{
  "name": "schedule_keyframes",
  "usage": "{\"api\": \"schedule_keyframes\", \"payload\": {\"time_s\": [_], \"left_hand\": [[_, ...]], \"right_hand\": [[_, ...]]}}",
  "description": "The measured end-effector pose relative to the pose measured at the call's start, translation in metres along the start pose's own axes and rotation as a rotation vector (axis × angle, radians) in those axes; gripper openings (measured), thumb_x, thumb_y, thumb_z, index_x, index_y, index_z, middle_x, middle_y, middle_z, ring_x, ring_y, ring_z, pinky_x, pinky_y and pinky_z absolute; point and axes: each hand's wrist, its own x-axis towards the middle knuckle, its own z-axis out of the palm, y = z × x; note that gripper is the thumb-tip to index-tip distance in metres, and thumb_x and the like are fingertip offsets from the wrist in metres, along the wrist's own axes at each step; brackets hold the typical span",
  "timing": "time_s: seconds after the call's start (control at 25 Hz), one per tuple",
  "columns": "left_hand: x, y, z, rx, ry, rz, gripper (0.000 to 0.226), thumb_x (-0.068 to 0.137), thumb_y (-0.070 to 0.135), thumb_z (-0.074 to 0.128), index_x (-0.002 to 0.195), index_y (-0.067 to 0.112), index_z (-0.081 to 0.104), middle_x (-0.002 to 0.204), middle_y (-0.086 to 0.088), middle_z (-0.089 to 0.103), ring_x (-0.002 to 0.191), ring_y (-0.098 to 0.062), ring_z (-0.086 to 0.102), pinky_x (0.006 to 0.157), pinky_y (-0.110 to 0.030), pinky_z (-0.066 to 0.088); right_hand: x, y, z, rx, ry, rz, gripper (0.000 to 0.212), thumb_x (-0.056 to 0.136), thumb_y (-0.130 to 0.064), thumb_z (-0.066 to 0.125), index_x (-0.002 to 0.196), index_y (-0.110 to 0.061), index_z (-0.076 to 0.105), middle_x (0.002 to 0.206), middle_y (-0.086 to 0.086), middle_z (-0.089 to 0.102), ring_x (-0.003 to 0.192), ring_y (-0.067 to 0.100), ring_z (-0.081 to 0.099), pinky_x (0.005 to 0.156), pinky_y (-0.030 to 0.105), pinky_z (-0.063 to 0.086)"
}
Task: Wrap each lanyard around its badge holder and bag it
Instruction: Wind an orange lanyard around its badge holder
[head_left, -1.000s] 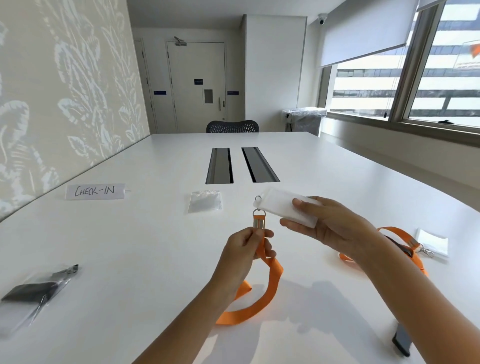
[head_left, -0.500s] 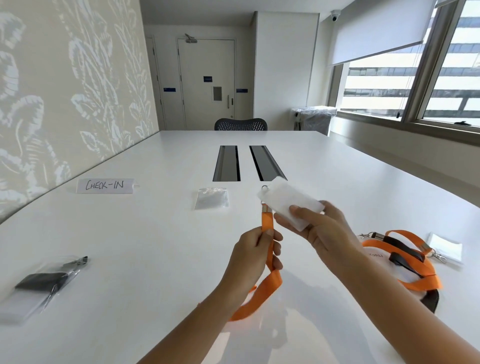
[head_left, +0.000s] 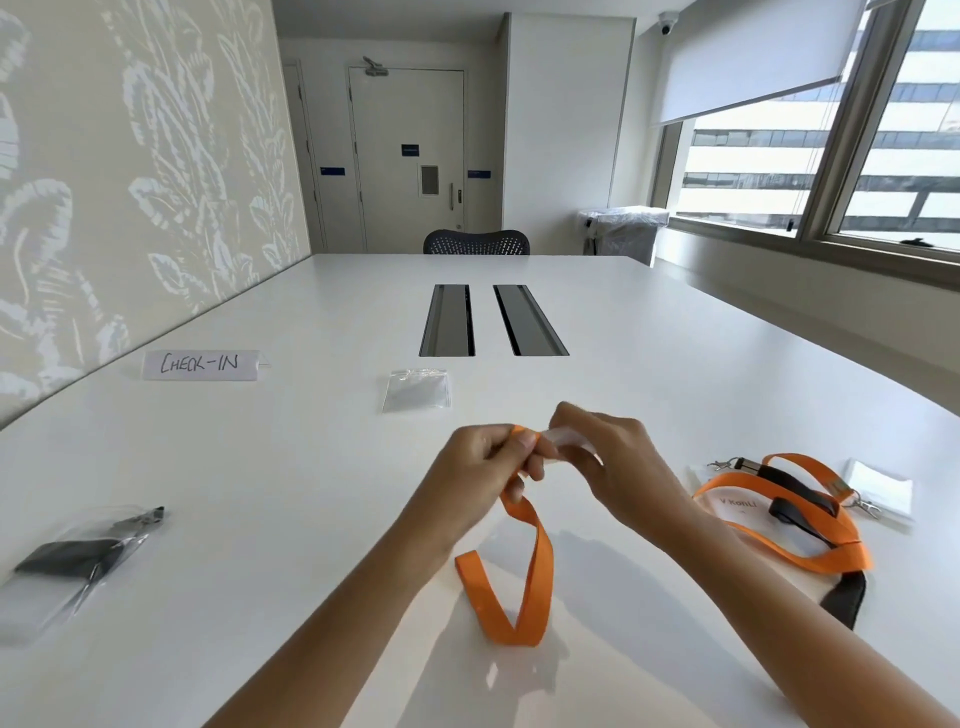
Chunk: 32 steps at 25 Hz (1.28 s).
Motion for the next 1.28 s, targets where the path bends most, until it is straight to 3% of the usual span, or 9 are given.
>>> {"api": "schedule_keyframes", "payload": {"time_s": [0.32,0.44,0.6,0.72,0.84,0.96,1.08,1.2,1.28], "left_hand": [[0.014,-0.012,-0.036,-0.209,0.060,0.012,0.025,0.101,0.017,0.045,0.110,0.013,0.068,0.100,0.001,0.075,0.062,-0.006,0.053,0.062,-0.014,0.046],[0.020,-0.024,-0.048,-0.232,0.108,0.011,0.026,0.100,0.009,0.044,0.116,0.009,0.065,0.107,-0.004,0.073,0.077,-0.015,0.059,0.064,-0.018,0.046],[0.023,-0.044,-0.061,-0.209,0.178,-0.104,0.028,0.096,0.002,0.050,0.120,0.003,0.063,0.100,-0.005,0.071,0.074,-0.011,0.061,0.068,-0.024,0.043],[0.022,-0.059,-0.056,-0.098,0.165,-0.163,0.026,0.092,-0.004,0.053,0.115,-0.003,0.064,0.083,-0.003,0.072,0.077,-0.017,0.059,0.077,-0.037,0.045],[0.022,-0.062,-0.044,-0.048,0.118,-0.188,0.016,0.091,-0.002,0.055,0.092,0.008,0.068,0.063,0.012,0.069,0.064,-0.001,0.063,0.071,-0.027,0.042],[0.021,-0.058,-0.030,-0.020,0.103,-0.148,0.014,0.094,0.012,0.057,0.093,0.024,0.064,0.080,0.010,0.073,0.082,-0.003,0.068,0.074,-0.027,0.048],[0.016,-0.064,-0.009,0.034,0.103,-0.058,0.020,0.099,0.018,0.050,0.112,0.012,0.063,0.106,-0.003,0.071,0.106,-0.019,0.064,0.089,-0.034,0.050],[0.010,-0.072,0.010,0.102,0.064,0.029,0.027,0.099,0.027,0.047,0.123,0.018,0.055,0.119,0.008,0.065,0.114,-0.005,0.057,0.088,-0.013,0.046],[0.010,-0.073,0.015,0.120,0.062,0.039,0.018,0.098,0.033,0.048,0.112,0.023,0.054,0.110,0.011,0.065,0.107,-0.005,0.058,0.079,-0.007,0.046]], "right_hand": [[-0.001,-0.003,0.008,0.134,-0.295,0.082,0.032,0.085,0.004,0.060,0.090,-0.026,0.052,0.073,-0.011,0.061,0.066,0.006,0.061,0.058,0.013,0.047],[0.003,-0.009,0.006,0.518,-0.293,0.264,0.021,0.083,0.005,0.069,0.088,-0.010,0.055,0.076,0.004,0.064,0.063,0.022,0.064,0.061,0.038,0.057],[0.007,-0.022,-0.001,0.897,-0.199,0.370,0.022,0.082,0.009,0.068,0.085,-0.002,0.050,0.076,0.014,0.062,0.064,0.027,0.067,0.059,0.034,0.056],[0.010,-0.028,-0.006,0.870,-0.133,0.421,0.022,0.082,0.002,0.070,0.088,-0.001,0.049,0.078,0.021,0.065,0.067,0.032,0.070,0.060,0.037,0.057],[0.014,-0.029,-0.010,0.845,-0.091,0.476,0.026,0.081,0.001,0.072,0.093,0.003,0.049,0.086,0.030,0.065,0.070,0.038,0.071,0.061,0.038,0.058],[0.015,-0.028,-0.013,0.822,-0.059,0.529,0.028,0.080,-0.003,0.074,0.094,0.002,0.051,0.085,0.024,0.066,0.065,0.036,0.070,0.063,0.039,0.059],[0.017,-0.028,-0.015,0.849,-0.035,0.578,0.030,0.077,-0.006,0.075,0.096,0.002,0.054,0.085,0.024,0.067,0.067,0.037,0.070,0.064,0.041,0.060],[0.018,-0.027,-0.020,0.838,-0.028,0.588,0.029,0.076,-0.008,0.076,0.096,0.000,0.057,0.083,0.022,0.068,0.067,0.035,0.070,0.068,0.045,0.061],[0.020,-0.026,-0.024,0.836,-0.009,0.577,0.024,0.078,-0.005,0.075,0.094,-0.001,0.058,0.080,0.017,0.069,0.066,0.032,0.071,0.064,0.042,0.061]]}}
